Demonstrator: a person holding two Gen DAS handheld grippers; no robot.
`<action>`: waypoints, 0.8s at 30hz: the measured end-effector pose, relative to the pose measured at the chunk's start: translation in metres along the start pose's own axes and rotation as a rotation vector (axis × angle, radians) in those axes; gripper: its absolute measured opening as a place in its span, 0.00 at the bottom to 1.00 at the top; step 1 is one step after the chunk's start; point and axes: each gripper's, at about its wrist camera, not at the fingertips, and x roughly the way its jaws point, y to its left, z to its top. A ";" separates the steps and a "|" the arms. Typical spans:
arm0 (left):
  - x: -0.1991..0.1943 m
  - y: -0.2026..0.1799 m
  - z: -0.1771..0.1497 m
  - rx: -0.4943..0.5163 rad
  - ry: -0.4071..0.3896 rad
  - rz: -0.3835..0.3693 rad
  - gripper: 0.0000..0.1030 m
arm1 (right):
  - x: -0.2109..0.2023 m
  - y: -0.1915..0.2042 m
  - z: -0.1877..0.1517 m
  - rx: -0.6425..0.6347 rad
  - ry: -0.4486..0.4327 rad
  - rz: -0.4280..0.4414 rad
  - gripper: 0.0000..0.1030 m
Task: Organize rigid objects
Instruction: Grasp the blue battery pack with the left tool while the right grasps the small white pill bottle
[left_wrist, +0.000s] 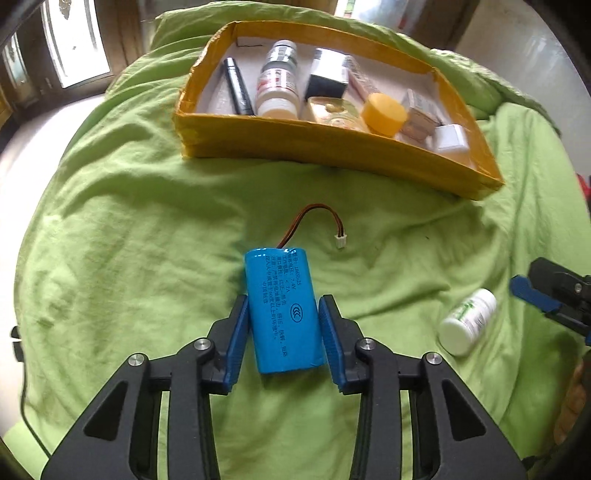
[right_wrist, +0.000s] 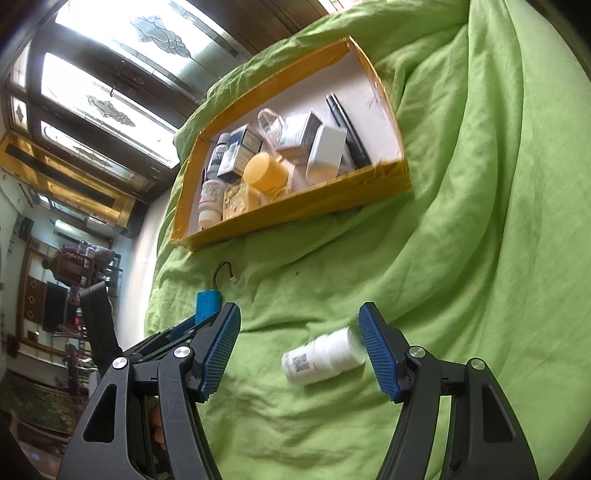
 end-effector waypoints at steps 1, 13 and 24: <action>0.000 0.000 -0.004 0.003 -0.008 -0.014 0.34 | 0.001 -0.003 -0.004 0.027 0.015 0.022 0.60; 0.006 -0.003 -0.007 -0.008 -0.077 0.020 0.35 | 0.041 -0.034 -0.029 0.277 0.132 0.102 0.43; 0.004 -0.003 -0.002 0.010 -0.084 0.050 0.35 | 0.042 0.026 -0.023 -0.147 -0.018 -0.206 0.32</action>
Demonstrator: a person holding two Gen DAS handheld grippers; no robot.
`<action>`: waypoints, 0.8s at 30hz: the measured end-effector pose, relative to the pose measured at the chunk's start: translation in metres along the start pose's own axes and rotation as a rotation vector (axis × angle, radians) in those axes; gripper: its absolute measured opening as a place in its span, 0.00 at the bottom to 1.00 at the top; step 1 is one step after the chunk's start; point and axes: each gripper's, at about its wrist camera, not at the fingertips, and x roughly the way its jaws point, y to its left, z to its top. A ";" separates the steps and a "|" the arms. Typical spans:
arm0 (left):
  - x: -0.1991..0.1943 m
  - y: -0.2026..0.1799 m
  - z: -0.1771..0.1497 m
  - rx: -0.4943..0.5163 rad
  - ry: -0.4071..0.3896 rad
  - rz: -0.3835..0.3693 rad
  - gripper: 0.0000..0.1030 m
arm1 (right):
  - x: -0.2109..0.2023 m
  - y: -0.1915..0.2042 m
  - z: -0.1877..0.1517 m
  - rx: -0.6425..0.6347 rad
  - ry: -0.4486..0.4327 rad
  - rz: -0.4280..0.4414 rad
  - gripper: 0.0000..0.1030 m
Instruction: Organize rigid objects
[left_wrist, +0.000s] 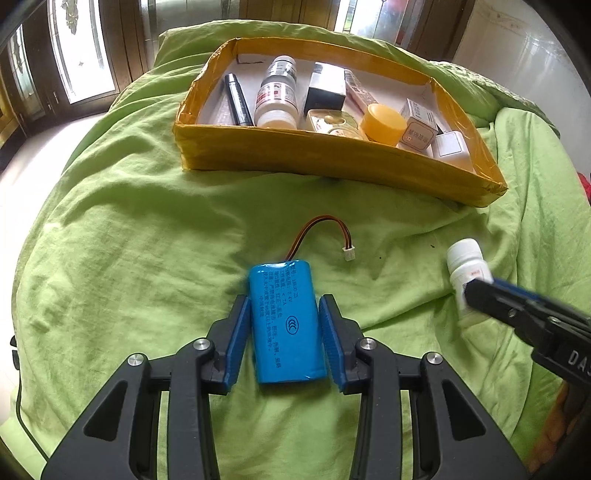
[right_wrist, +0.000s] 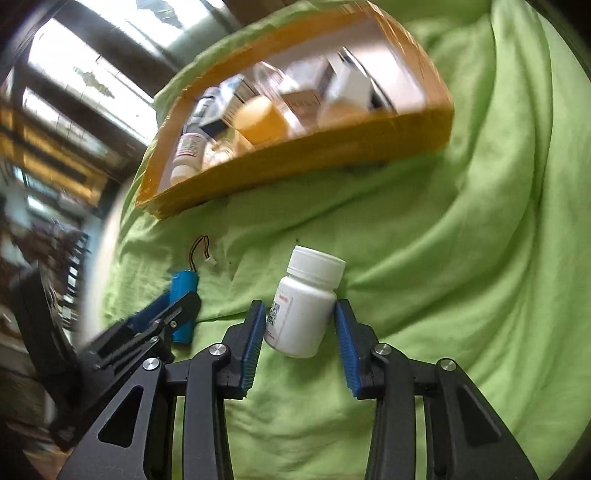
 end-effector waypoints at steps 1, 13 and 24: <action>0.000 0.001 0.000 -0.005 0.003 -0.004 0.35 | -0.006 0.006 -0.002 -0.054 -0.035 -0.036 0.30; 0.004 -0.004 -0.003 0.015 0.005 0.012 0.35 | 0.005 0.027 -0.016 -0.197 -0.019 -0.098 0.28; 0.005 -0.004 -0.004 0.014 0.003 0.012 0.34 | -0.002 0.032 -0.021 -0.204 -0.042 -0.058 0.28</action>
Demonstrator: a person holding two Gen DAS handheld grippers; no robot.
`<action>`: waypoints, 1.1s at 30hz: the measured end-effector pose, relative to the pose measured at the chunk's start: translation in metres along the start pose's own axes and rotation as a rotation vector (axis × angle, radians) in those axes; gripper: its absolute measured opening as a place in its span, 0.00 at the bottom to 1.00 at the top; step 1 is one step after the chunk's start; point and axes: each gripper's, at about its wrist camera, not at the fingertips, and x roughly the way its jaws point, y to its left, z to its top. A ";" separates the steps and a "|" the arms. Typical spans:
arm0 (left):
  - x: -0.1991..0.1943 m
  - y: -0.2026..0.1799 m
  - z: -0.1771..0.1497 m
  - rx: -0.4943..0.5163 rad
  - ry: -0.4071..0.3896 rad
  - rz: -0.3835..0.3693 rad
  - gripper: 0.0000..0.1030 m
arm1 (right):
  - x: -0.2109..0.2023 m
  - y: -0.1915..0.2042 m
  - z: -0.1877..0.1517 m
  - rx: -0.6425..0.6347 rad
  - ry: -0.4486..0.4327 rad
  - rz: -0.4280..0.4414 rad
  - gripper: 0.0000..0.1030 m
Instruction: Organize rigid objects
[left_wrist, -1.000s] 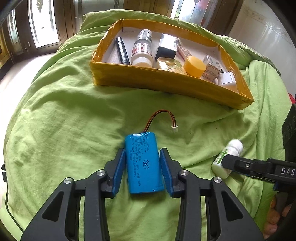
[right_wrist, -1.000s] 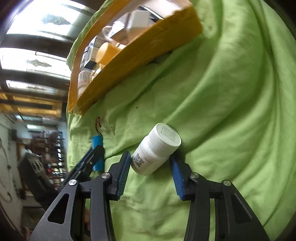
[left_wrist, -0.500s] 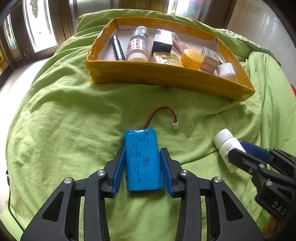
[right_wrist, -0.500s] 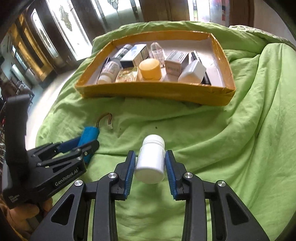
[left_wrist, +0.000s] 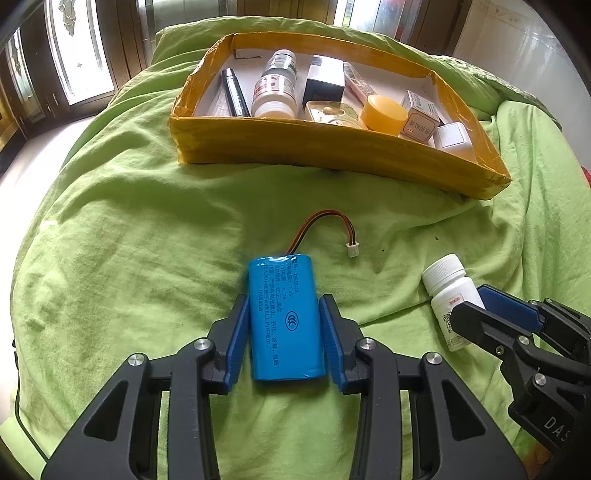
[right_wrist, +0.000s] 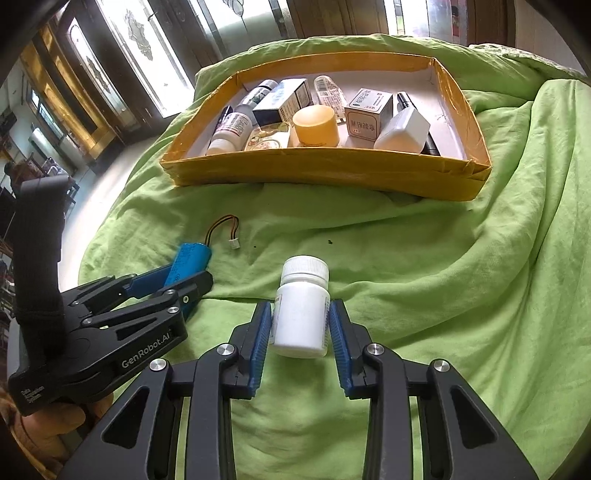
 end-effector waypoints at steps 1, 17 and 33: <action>-0.001 0.000 0.000 0.001 -0.002 -0.001 0.34 | -0.001 0.000 0.000 0.002 -0.002 0.002 0.28; -0.015 0.008 0.002 -0.049 -0.046 -0.059 0.33 | -0.013 -0.003 -0.001 0.017 -0.025 0.023 0.27; -0.022 0.012 0.003 -0.072 -0.071 -0.078 0.33 | -0.020 -0.006 0.000 0.029 -0.041 0.039 0.26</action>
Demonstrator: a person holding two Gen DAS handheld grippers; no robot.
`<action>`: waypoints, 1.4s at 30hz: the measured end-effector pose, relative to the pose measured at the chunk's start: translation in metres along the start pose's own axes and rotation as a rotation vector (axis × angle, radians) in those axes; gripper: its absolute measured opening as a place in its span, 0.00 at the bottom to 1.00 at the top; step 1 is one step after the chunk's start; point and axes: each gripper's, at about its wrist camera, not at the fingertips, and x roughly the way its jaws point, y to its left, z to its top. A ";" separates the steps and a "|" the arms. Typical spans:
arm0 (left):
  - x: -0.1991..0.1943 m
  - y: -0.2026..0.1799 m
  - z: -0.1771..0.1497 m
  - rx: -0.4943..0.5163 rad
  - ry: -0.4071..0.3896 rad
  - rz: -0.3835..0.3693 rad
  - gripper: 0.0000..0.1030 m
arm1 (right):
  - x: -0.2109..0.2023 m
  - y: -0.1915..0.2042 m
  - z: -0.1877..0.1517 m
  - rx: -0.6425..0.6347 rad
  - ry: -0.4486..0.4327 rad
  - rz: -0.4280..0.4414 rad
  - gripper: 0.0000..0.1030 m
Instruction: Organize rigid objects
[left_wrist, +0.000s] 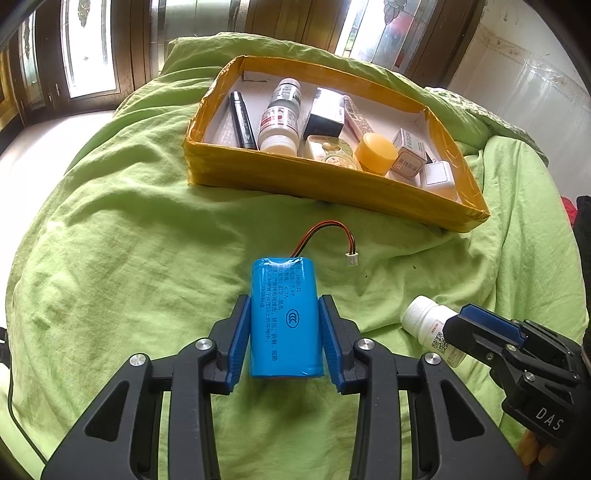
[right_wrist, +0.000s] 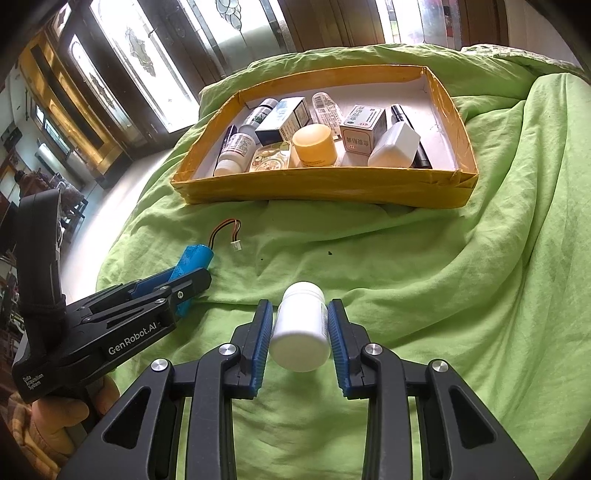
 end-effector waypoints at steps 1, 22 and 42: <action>0.000 0.001 0.000 -0.002 -0.002 -0.001 0.33 | 0.000 0.000 0.000 0.000 -0.001 0.000 0.26; -0.006 -0.003 0.002 0.022 -0.036 0.009 0.33 | 0.000 -0.003 0.000 0.012 -0.007 -0.014 0.26; -0.016 -0.002 0.004 0.008 -0.071 -0.007 0.33 | -0.008 -0.006 0.003 0.022 -0.032 -0.025 0.25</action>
